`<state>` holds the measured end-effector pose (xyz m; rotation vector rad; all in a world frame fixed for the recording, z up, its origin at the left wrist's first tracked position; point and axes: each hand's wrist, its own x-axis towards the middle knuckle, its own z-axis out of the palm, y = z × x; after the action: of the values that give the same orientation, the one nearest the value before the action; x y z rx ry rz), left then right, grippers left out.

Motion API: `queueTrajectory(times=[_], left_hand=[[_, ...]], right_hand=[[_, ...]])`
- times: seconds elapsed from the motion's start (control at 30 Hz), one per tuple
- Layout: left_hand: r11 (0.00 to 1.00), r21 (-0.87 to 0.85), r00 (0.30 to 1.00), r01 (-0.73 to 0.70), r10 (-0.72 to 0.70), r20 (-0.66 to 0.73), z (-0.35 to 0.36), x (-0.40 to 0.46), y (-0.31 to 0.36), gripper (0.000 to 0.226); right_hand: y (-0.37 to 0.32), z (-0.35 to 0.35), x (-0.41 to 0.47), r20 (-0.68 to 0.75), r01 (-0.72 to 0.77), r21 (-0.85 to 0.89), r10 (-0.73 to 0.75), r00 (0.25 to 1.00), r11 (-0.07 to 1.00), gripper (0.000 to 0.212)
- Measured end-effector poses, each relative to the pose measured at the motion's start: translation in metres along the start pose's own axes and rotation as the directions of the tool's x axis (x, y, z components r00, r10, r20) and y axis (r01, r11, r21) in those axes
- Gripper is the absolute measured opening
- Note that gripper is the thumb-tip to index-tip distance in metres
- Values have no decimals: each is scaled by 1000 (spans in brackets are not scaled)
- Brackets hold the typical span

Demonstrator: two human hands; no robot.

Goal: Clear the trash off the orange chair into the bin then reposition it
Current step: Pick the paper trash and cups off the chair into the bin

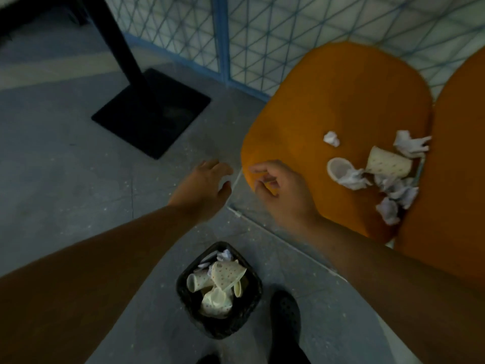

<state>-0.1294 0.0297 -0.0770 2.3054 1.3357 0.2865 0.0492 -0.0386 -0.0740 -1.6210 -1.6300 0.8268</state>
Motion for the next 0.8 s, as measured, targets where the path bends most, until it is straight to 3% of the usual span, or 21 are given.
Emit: queueTrajectory(times=[0.23,0.5,0.67,0.8], left_hand=[[996,23,993,-88,86,84,-14,78,63,34],[999,18,984,-47,43,174,47,161,114,40],[995,-66,981,-69,80,178,98,210,135,44],[996,-19,981,-90,92,172,132,233,143,47]], right_hand=[[26,-86,35,-252,-54,-11,50,966,998,23],[134,-186,64,-230,-201,-287,137,964,936,24],[189,-222,83,-191,-283,-489,215,958,825,32],[224,-235,93,-270,-373,-610,259,927,699,40]])
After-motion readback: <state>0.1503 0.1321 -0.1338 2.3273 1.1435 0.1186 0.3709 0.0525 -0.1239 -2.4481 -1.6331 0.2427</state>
